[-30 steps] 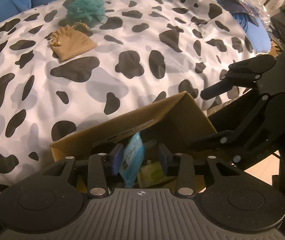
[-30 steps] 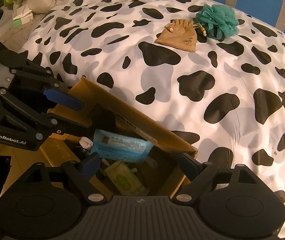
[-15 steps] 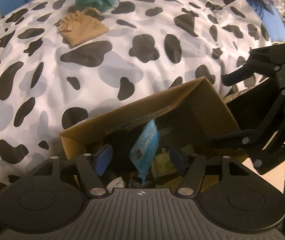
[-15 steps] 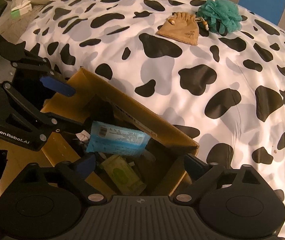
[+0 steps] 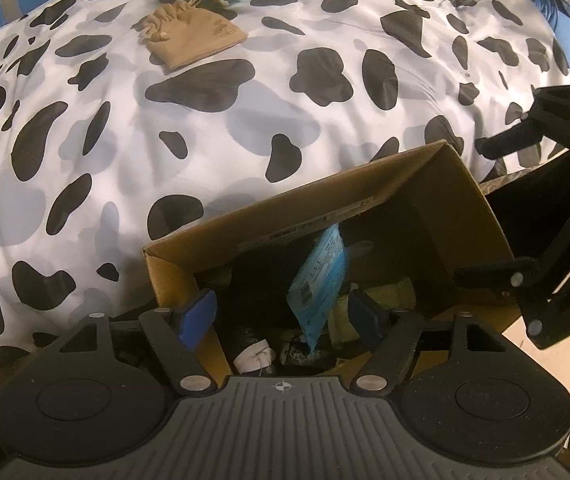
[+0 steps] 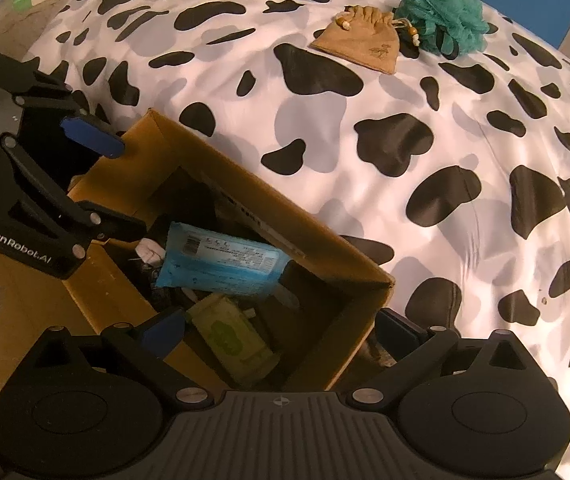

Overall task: Organize soft objects
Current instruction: 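Open both tools to drop the packs and withdraw from the box, then grasp the tan drawstring pouch with the left tool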

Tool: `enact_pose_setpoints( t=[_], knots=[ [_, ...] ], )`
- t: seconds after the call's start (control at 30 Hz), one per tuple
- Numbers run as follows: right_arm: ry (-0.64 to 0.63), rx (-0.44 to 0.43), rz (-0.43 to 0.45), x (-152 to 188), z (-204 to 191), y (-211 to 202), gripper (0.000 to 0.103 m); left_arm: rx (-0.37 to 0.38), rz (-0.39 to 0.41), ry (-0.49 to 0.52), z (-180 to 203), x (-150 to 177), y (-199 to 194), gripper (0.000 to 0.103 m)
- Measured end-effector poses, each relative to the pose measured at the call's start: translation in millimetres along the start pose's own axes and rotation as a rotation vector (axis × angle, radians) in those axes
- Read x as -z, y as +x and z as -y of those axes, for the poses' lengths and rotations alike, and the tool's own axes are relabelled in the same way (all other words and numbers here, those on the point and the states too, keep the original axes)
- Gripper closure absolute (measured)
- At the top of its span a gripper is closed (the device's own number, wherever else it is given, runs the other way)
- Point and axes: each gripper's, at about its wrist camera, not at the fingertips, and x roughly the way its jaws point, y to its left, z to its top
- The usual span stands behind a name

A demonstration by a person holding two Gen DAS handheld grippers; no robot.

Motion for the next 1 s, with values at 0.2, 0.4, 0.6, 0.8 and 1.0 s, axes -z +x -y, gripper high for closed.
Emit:
enact_pose_setpoints(
  t=[0.2, 0.4, 0.6, 0.8, 1.0],
  knots=[
    [0.028, 0.03, 0.045, -4, 6, -6, 0.002, -0.003, 0.036, -0.011, -2, -2, -6, 0.031],
    [0.059, 0.064, 0.11, -12, 13, -13, 0.002, -0.005, 0.094, -0.025, -5, -8, -15, 0.031],
    [0.08, 0.105, 0.188, -28, 22, -19, 0.002, -0.039, 0.173, -0.024, -10, -18, -22, 0.031],
    [0.162, 0.182, 0.244, -44, 47, -22, 0.002, -0.051, 0.235, -0.042, -24, -33, -22, 0.031],
    [0.236, 0.211, 0.331, -63, 78, -24, 0.002, -0.057, 0.295, -0.039, -39, -56, -15, 0.031]
  ],
)
